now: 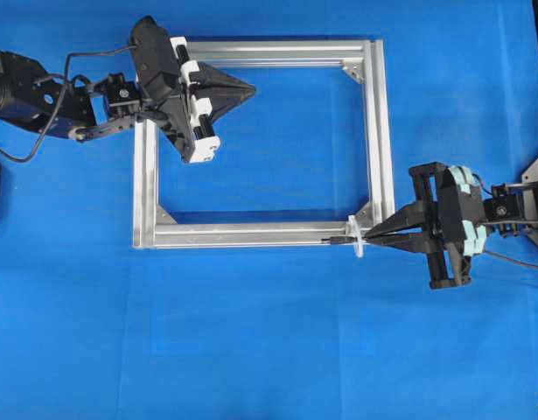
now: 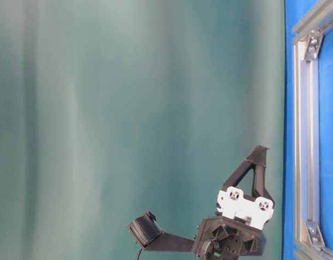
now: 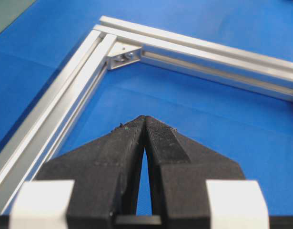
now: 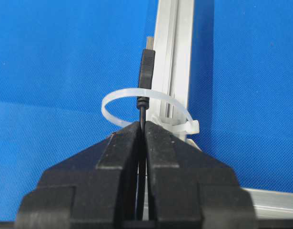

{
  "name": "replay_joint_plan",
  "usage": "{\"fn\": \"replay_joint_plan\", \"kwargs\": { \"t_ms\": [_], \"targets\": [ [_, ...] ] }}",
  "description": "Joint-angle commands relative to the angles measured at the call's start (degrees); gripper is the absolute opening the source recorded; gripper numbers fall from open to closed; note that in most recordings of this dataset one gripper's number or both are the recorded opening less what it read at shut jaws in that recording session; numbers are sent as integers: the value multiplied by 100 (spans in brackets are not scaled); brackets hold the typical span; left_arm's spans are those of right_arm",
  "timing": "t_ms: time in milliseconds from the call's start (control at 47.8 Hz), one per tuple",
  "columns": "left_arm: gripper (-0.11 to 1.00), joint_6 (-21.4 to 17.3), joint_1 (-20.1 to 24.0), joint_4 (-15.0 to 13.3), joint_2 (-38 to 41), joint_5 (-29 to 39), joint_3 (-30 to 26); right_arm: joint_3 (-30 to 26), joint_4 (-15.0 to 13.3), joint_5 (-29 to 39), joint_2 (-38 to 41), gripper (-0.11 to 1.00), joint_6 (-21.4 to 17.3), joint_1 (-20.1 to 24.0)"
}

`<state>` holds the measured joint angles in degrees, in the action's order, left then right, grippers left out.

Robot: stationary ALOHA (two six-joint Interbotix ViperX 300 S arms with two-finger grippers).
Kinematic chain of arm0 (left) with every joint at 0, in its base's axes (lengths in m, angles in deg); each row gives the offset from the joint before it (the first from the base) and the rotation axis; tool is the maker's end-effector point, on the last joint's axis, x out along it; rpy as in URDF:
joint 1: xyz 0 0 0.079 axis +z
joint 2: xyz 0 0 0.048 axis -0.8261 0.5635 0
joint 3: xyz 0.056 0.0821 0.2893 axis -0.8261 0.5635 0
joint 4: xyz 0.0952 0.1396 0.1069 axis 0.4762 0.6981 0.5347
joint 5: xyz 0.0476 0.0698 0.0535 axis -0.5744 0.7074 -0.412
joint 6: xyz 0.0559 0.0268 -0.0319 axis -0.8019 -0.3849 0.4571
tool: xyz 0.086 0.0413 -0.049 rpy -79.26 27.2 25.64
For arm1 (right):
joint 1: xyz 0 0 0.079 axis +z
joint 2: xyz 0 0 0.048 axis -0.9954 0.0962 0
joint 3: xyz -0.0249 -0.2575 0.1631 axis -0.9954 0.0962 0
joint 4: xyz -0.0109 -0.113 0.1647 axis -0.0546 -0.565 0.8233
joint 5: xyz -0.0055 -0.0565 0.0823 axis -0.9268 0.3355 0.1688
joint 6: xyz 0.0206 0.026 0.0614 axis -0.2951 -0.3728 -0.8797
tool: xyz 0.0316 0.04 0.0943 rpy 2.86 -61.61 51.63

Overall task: Insert the wire through the string loop located on the right side.
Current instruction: 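Move the left gripper down toward the plug emerging from the loop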

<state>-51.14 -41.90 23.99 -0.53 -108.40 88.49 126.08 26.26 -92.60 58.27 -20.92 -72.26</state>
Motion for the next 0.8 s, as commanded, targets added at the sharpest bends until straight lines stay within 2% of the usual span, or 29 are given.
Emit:
{"fn": "replay_joint_plan", "kwargs": {
  "t_ms": [0, 251, 419, 691, 774],
  "targets": [
    [0, 9, -97, 18, -176, -53, -97, -97, 9, -53, -35, -4, 0, -18],
    [0, 97, -501, 9, -211, -62, -97, -105, 9, -53, -35, -4, 0, -18],
    [0, 325, -1143, 9, -211, -62, -88, -97, 9, -53, -35, -4, 0, -18],
    [0, 967, -2224, 18, -193, -62, -114, -97, 9, -35, -26, -4, 0, -18],
    [0, 1063, -2426, 18, -185, -62, -123, -97, 9, -26, -35, -4, 0, -18]
  ]
}}
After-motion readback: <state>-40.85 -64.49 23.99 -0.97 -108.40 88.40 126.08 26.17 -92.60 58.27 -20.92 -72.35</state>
